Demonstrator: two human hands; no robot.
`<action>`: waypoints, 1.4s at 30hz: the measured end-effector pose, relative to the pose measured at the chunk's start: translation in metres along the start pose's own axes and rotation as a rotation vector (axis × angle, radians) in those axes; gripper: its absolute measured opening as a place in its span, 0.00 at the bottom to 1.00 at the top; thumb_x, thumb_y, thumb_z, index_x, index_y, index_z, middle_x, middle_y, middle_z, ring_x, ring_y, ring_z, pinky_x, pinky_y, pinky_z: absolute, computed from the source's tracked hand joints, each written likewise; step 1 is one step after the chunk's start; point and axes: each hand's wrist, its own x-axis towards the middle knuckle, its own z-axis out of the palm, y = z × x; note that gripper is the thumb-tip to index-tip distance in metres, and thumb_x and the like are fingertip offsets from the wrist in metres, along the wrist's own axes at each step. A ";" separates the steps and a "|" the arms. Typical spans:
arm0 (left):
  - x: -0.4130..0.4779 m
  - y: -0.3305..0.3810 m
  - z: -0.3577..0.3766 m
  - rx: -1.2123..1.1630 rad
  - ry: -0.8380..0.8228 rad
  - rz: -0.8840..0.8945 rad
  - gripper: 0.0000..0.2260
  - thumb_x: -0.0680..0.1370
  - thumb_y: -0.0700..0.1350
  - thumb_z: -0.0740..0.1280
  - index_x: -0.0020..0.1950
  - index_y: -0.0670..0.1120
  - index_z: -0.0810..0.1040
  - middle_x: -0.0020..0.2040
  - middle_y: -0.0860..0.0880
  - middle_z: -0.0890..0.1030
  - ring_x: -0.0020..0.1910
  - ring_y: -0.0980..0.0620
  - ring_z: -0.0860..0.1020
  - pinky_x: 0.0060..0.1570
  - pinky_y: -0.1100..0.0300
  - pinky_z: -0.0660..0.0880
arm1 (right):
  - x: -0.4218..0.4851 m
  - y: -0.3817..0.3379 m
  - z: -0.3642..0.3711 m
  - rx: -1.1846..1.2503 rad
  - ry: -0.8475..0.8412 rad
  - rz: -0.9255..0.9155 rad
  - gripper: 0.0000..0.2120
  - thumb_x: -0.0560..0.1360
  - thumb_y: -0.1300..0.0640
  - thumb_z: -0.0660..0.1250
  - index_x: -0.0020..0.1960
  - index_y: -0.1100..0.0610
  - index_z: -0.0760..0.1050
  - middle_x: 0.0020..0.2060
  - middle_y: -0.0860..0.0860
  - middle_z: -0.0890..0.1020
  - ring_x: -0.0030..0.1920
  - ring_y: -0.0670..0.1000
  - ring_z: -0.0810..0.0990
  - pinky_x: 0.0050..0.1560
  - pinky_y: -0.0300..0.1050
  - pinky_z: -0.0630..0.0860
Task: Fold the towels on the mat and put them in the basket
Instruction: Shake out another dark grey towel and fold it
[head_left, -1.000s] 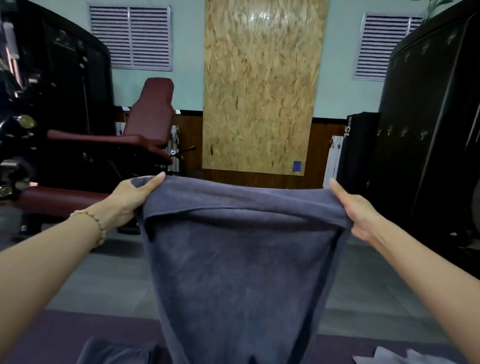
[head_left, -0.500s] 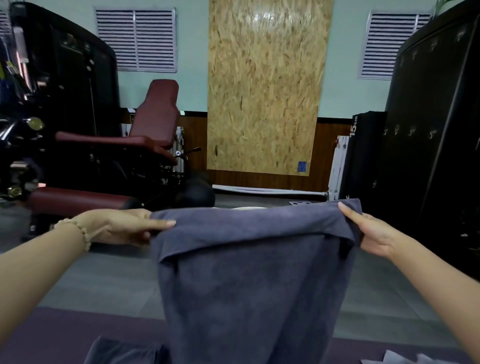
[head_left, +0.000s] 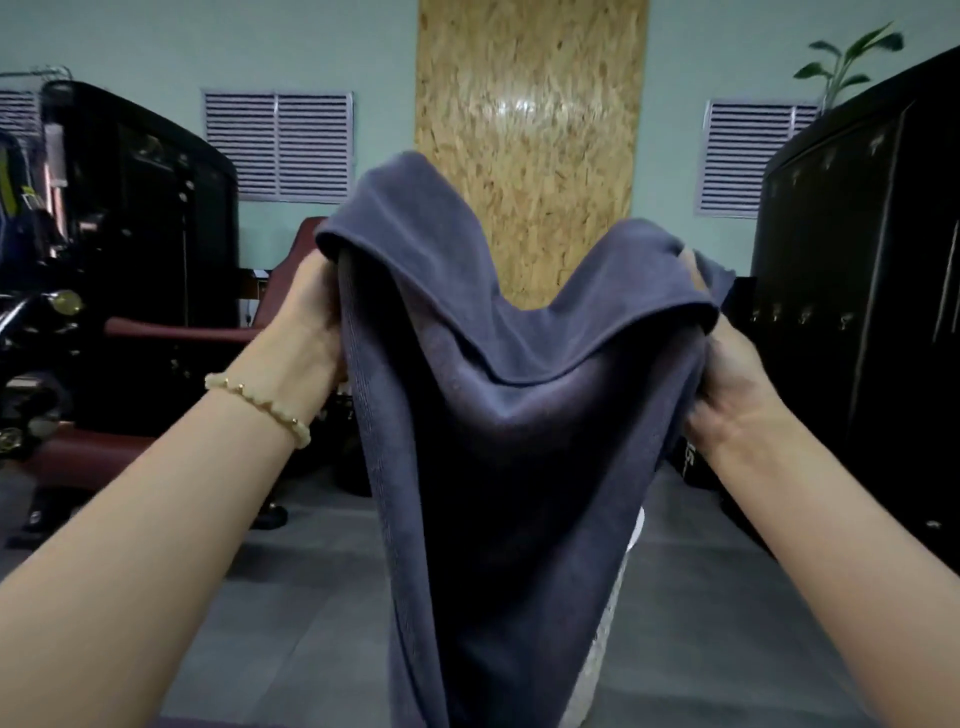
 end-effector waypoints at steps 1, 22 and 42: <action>0.000 0.006 0.003 -0.021 -0.012 0.012 0.16 0.76 0.41 0.57 0.30 0.44 0.76 0.24 0.50 0.76 0.25 0.56 0.77 0.24 0.70 0.73 | 0.001 -0.005 0.006 0.047 -0.020 -0.003 0.19 0.81 0.52 0.54 0.40 0.56 0.79 0.28 0.52 0.82 0.30 0.47 0.83 0.28 0.38 0.77; -0.145 -0.365 -0.242 0.696 0.197 -0.840 0.12 0.77 0.53 0.66 0.51 0.46 0.80 0.53 0.43 0.82 0.54 0.45 0.79 0.52 0.55 0.76 | -0.134 0.258 -0.319 -0.685 0.435 0.856 0.17 0.76 0.50 0.66 0.57 0.62 0.77 0.47 0.59 0.83 0.47 0.56 0.82 0.40 0.44 0.78; -0.315 -0.451 -0.295 1.080 -0.270 -1.337 0.15 0.76 0.58 0.63 0.41 0.46 0.75 0.36 0.51 0.74 0.33 0.57 0.71 0.35 0.64 0.68 | -0.305 0.314 -0.433 -1.053 0.540 1.163 0.16 0.71 0.51 0.73 0.38 0.56 0.67 0.35 0.54 0.72 0.36 0.50 0.69 0.39 0.45 0.67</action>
